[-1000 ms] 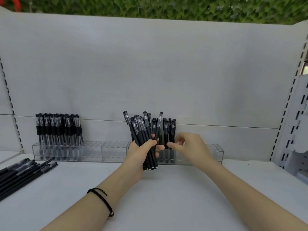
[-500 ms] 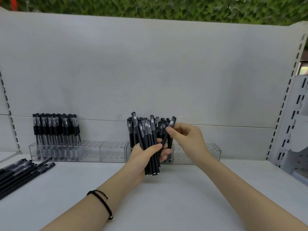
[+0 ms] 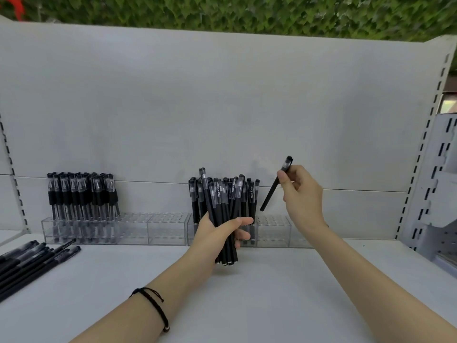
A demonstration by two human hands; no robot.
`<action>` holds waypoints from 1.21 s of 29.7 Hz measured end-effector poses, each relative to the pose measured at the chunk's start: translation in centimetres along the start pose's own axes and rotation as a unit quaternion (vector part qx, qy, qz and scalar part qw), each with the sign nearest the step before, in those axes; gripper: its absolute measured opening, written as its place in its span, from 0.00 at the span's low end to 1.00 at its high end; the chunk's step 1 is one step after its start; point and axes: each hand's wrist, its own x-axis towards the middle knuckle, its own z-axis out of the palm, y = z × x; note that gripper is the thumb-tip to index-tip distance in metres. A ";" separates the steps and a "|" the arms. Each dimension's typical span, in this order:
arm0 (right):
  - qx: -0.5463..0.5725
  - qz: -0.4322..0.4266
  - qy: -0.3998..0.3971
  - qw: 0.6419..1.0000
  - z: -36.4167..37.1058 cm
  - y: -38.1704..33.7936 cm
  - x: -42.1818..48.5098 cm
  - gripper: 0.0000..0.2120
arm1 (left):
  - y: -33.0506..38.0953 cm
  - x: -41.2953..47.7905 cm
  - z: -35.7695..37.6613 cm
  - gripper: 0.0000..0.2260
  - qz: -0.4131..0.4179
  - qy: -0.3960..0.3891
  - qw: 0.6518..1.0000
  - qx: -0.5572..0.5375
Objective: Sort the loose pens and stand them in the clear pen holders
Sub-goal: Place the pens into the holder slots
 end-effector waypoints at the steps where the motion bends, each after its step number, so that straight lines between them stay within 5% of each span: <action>1: -0.010 -0.001 -0.009 1.000 0.2 0.2 0.0 0.04 | 0.0 0.0 -0.1 0.08 -0.003 0.000 1.000 -0.004; 11: -0.196 0.031 -0.160 0.967 1.6 1.8 0.0 0.07 | -0.6 0.8 -0.5 0.08 -0.007 0.025 0.999 -0.035; 17: -0.181 0.049 -0.125 0.974 0.8 1.3 -0.5 0.11 | -0.6 0.4 -0.4 0.09 -0.020 0.014 0.997 -0.073; 20: -0.122 0.023 -0.080 0.989 0.2 0.4 -1.0 0.11 | -0.6 0.3 -0.2 0.08 -0.024 0.003 0.996 -0.082; 25: 0.013 0.020 -0.172 0.985 0.7 -1.6 -2.1 0.07 | -0.7 0.2 0.2 0.08 -0.019 -0.019 0.997 -0.066; 29: 0.067 0.097 -0.190 0.975 1.3 -1.8 -2.4 0.06 | -0.8 0.2 0.1 0.06 -0.025 -0.015 0.997 -0.076; 33: 0.120 0.142 -0.130 0.974 0.7 -1.7 -1.3 0.06 | -0.9 0.3 -0.1 0.06 -0.028 0.000 0.996 -0.082; 36: 0.082 0.097 -0.044 0.991 0.1 -1.4 -0.6 0.05 | -1.1 0.5 -0.1 0.06 -0.022 0.016 0.999 -0.038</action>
